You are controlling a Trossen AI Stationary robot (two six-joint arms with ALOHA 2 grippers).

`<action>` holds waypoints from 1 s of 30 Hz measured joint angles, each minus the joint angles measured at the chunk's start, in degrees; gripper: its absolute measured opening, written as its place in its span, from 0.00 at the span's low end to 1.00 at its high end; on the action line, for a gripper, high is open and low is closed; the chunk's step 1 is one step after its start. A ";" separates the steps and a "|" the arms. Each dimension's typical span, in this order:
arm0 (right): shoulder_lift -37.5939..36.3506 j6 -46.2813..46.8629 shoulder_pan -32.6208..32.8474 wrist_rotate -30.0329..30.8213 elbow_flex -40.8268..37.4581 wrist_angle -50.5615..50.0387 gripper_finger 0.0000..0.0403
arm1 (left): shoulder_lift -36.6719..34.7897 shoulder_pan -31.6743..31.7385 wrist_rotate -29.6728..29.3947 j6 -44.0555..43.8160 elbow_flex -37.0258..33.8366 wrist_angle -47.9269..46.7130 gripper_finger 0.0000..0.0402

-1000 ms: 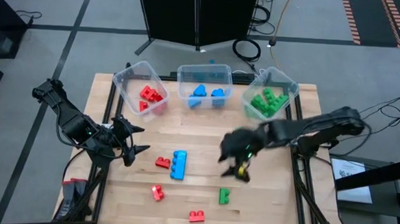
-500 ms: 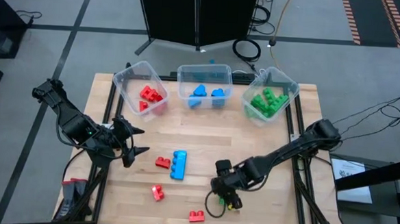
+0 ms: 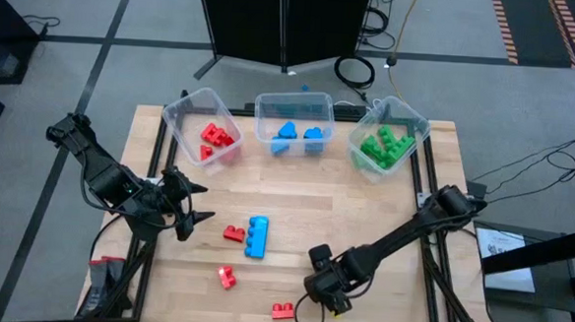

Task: Sort blocks
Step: Put the green game piece into the right transparent bin

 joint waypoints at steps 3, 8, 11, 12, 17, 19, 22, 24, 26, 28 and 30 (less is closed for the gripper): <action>2.51 0.01 0.00 0.21 -0.17 -0.77 0.70 | 0.00 0.00 0.00 0.00 0.00 0.00 0.84; 4.89 0.03 0.00 0.17 0.22 -1.30 0.69 | 0.00 0.00 0.00 0.00 0.00 -0.03 0.84; 5.25 0.02 0.05 -0.10 0.22 -1.67 0.64 | 0.00 0.00 0.00 0.00 0.00 -0.03 0.84; 5.22 0.09 0.04 -0.17 0.18 -1.66 0.63 | 0.00 0.00 -0.01 0.02 0.00 -0.04 0.84; 3.14 -0.24 0.04 -0.10 -0.04 -2.91 0.59 | 0.00 0.00 -0.02 0.42 0.00 -0.07 0.84; 2.12 -0.24 0.04 -0.18 -0.26 -4.54 0.59 | 0.00 0.00 -0.04 0.37 0.00 -0.22 0.84; 0.61 -0.24 0.04 -0.15 -0.47 -6.53 0.59 | 0.00 0.00 -0.07 0.37 0.00 -0.33 0.84; -0.50 -0.61 -0.04 -0.04 -0.35 -6.81 0.58 | 0.01 0.00 -0.07 0.37 0.00 -0.41 0.84; -1.39 -1.18 -0.33 -0.05 -0.35 -7.11 0.59 | 0.00 0.00 -0.11 0.37 0.00 -0.44 0.84; -2.24 -1.50 -0.59 0.03 -0.35 -7.37 0.59 | 0.02 0.00 -0.13 0.35 0.00 -0.46 0.84; -3.35 -1.75 -0.80 0.05 -0.31 -8.44 0.59 | 0.00 0.00 -0.30 0.33 0.00 -0.46 0.84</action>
